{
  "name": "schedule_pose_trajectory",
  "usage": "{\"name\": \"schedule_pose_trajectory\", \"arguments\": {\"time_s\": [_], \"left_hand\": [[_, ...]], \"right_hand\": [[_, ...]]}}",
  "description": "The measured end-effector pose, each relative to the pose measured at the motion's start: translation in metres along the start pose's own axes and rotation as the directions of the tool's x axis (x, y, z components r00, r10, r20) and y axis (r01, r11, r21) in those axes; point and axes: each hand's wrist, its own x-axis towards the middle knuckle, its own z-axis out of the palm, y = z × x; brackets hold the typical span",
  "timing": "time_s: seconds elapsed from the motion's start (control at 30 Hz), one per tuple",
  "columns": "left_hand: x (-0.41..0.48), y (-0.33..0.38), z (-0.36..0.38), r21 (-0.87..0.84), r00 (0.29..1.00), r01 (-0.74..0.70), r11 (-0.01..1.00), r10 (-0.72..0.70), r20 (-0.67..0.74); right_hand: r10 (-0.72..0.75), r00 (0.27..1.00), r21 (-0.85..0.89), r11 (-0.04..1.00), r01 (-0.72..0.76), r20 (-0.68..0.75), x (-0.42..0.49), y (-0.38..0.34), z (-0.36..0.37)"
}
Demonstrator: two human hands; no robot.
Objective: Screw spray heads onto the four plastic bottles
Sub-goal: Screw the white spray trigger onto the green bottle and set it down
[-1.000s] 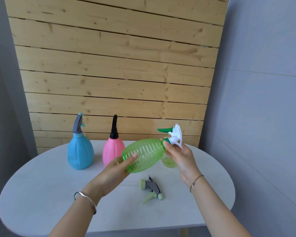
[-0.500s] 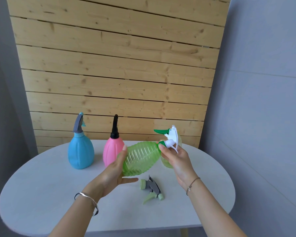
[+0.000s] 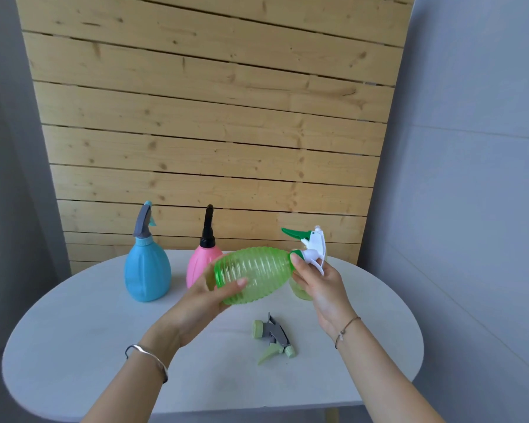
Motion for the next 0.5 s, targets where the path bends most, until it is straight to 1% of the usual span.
{"name": "schedule_pose_trajectory", "arguments": {"time_s": [0.07, 0.1, 0.17, 0.2, 0.23, 0.33, 0.37, 0.43, 0.5], "left_hand": [[0.001, 0.000, 0.000, -0.070, 1.000, 0.024, 0.997, -0.023, 0.017], [0.000, 0.001, 0.001, -0.090, 0.997, 0.077, 0.993, -0.075, 0.027], [-0.004, 0.002, 0.005, -0.061, 0.982, 0.185, 0.981, -0.181, 0.053], [-0.004, 0.000, 0.005, -0.018, 0.983, 0.179, 0.984, -0.178, 0.046], [-0.003, -0.001, 0.004, 0.023, 0.990, 0.137, 0.990, -0.137, 0.016], [-0.004, 0.004, 0.003, 0.100, 0.997, -0.057, 0.993, 0.062, -0.047], [-0.004, 0.006, 0.003, 0.100, 0.994, -0.092, 0.991, 0.098, -0.054], [-0.003, 0.006, 0.002, 0.068, 0.994, -0.093, 0.993, 0.097, -0.060], [-0.003, 0.004, 0.005, 0.018, 0.998, -0.018, 1.000, 0.019, -0.063]], "right_hand": [[-0.001, 1.000, -0.012, 1.000, 0.001, 0.009, -0.002, 0.001, 0.003], [-0.001, 1.000, -0.034, 0.999, 0.001, 0.009, -0.003, 0.002, 0.004], [0.001, 1.000, -0.080, 0.997, -0.001, 0.005, -0.005, 0.003, 0.005], [0.002, 1.000, -0.089, 0.996, -0.002, 0.005, -0.005, 0.003, 0.005], [0.005, 1.000, -0.086, 0.996, -0.004, 0.008, -0.005, 0.003, 0.003], [-0.001, 1.000, -0.038, 0.999, 0.002, 0.022, -0.004, -0.002, 0.002], [-0.009, 1.000, -0.021, 1.000, 0.009, 0.023, -0.004, -0.003, 0.003], [-0.031, 0.999, -0.006, 1.000, 0.031, 0.026, -0.005, -0.006, 0.005], [-0.066, 0.996, -0.001, 0.998, 0.066, 0.058, -0.005, -0.008, 0.007]]}}
